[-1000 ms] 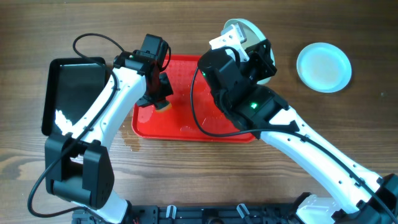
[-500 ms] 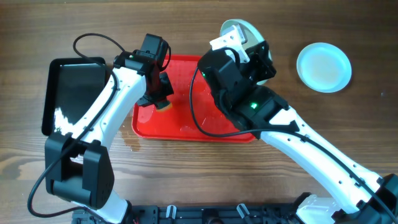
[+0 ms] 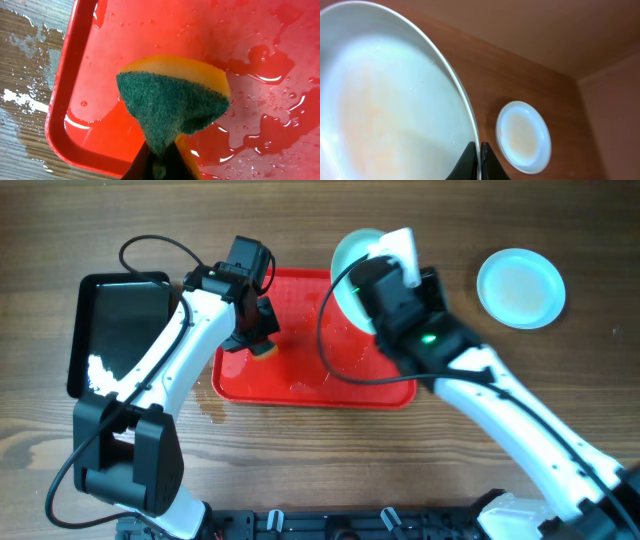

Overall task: Clean dirty plates on tray and stack at the side
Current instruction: 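Carry the plate right and stack it on the plate pile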

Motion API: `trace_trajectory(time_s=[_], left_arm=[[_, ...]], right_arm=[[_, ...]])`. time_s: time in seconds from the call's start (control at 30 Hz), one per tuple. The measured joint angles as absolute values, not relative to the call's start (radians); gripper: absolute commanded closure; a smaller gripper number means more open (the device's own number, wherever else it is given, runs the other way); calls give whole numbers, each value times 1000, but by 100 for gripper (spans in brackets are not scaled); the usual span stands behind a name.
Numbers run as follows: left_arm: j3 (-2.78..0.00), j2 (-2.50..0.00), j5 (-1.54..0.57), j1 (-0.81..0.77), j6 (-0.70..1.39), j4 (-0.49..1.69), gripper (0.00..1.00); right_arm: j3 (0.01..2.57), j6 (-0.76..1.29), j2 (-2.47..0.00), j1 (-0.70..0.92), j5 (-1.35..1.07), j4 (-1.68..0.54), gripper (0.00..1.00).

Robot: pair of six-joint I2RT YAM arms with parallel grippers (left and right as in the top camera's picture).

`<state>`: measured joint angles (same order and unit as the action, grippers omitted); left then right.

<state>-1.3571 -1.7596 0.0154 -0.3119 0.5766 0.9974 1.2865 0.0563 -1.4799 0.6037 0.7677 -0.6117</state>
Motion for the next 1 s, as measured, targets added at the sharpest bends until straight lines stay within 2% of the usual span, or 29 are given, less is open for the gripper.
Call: trace_trajectory(time_s=[0.23,0.4,0.47,0.67,0.9,0.97,1.0], left_arm=[[-1336,-1760,15,-312,577,981,96],[-1333,-1760,15,-312,577,966,96],[-1333,-1760,9,-312,577,962,96],[-1333,-1760,-6,-312,577,953,96],[-1332,-1760,-7,-312,577,952,96],[-1332,-1760,-7,-312,577,952,96],[-1332,-1760,-7,-312,577,952,96]], right_arm=[[1306,134,-1449,168,398,-646,96],[1307,224,-1535,-201,52,-620,96],[1307,256,-1585,-297,-13,-614,96],[1307,313,-1806,-456,-103,-540,96],[1306,327,-1898,-495,-128,-465,94],[1306,331,-1898,-503,-131,-455,89],[1306,337,-1898,-509,-131,-451,74]])
